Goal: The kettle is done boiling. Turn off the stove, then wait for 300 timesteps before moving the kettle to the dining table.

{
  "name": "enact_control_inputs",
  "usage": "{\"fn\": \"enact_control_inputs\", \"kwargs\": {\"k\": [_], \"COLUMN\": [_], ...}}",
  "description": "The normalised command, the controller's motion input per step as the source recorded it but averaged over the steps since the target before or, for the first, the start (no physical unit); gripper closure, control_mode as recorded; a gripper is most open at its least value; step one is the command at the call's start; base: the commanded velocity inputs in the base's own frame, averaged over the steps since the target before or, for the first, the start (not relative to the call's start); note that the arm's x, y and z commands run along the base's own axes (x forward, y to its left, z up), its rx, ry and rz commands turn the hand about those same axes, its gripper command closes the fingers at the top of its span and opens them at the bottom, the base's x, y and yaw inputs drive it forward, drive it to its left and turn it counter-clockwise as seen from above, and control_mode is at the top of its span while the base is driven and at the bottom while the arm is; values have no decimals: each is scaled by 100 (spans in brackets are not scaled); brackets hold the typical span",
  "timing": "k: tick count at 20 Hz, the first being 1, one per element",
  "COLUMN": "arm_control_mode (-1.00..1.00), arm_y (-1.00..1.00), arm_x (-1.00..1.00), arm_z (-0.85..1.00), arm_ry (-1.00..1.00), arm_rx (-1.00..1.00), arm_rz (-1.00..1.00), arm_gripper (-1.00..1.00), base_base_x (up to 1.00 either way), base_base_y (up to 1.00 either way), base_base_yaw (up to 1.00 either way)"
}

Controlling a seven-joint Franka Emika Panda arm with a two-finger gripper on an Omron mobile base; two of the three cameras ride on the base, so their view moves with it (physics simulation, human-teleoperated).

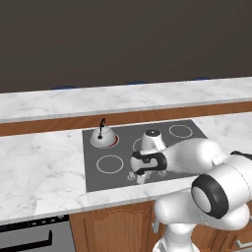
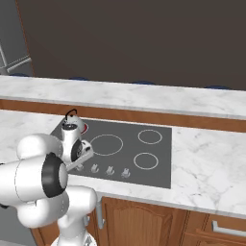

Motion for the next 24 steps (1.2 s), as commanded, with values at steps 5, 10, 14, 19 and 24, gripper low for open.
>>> {"fn": "enact_control_inputs", "kwargs": {"k": [5, 10, 14, 19, 24], "arm_control_mode": [-100, -100, -100, -100, -100], "arm_y": [0, 0, -1, 0, 0], "arm_x": [-14, -2, 0, 0, 0], "arm_z": [0, 0, 0, -3, -7], "arm_ry": [1, 7, 14, 16, 16], "arm_rx": [11, 9, 4, 0, 0], "arm_rz": [-33, -33, -24, -19, -20], "arm_gripper": [100, 100, 100, 100, 100], "base_base_x": [0, 0, 0, 0, 0], "base_base_y": [0, 0, 0, 0, 0], "base_base_yaw": [0, 0, 0, 0, 0]}}
